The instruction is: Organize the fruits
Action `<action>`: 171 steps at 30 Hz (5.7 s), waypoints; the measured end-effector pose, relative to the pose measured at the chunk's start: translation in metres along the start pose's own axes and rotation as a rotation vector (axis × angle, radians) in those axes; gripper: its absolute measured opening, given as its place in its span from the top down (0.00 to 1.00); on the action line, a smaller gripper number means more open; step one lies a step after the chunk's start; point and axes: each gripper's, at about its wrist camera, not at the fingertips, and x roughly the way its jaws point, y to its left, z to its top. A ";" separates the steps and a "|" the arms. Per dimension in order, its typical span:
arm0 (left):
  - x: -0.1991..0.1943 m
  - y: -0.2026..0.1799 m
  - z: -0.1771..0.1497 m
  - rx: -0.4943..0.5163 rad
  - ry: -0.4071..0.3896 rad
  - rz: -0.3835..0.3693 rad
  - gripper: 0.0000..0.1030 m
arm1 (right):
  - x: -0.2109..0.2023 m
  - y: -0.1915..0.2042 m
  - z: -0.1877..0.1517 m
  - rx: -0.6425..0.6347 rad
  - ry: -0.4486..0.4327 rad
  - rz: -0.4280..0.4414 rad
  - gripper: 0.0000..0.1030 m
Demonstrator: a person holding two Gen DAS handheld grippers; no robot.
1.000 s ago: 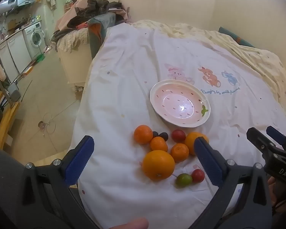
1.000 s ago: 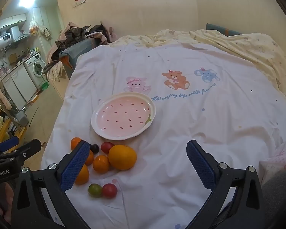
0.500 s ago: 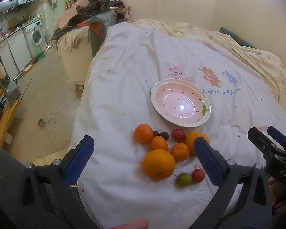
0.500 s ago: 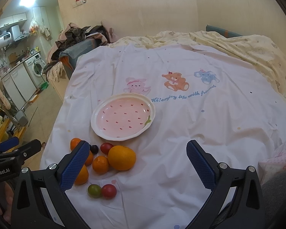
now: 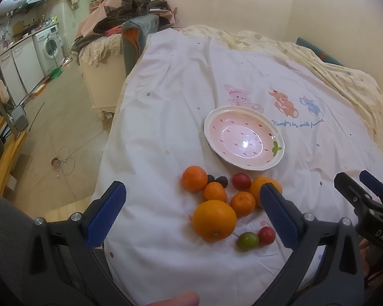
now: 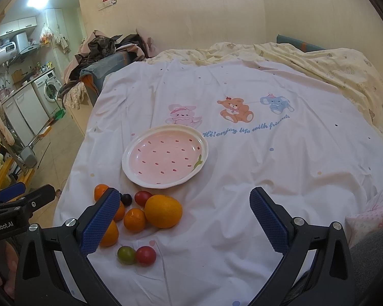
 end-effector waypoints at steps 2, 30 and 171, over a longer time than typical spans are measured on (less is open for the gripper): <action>0.001 0.002 0.002 -0.006 0.002 0.003 0.00 | 0.000 0.000 0.000 -0.002 0.000 -0.002 0.00; 0.001 0.004 0.003 -0.004 0.001 -0.002 0.00 | -0.001 0.000 0.001 -0.003 -0.003 0.003 0.00; 0.095 0.045 0.046 -0.216 0.498 -0.051 0.48 | 0.157 0.019 0.049 0.480 0.538 0.263 0.82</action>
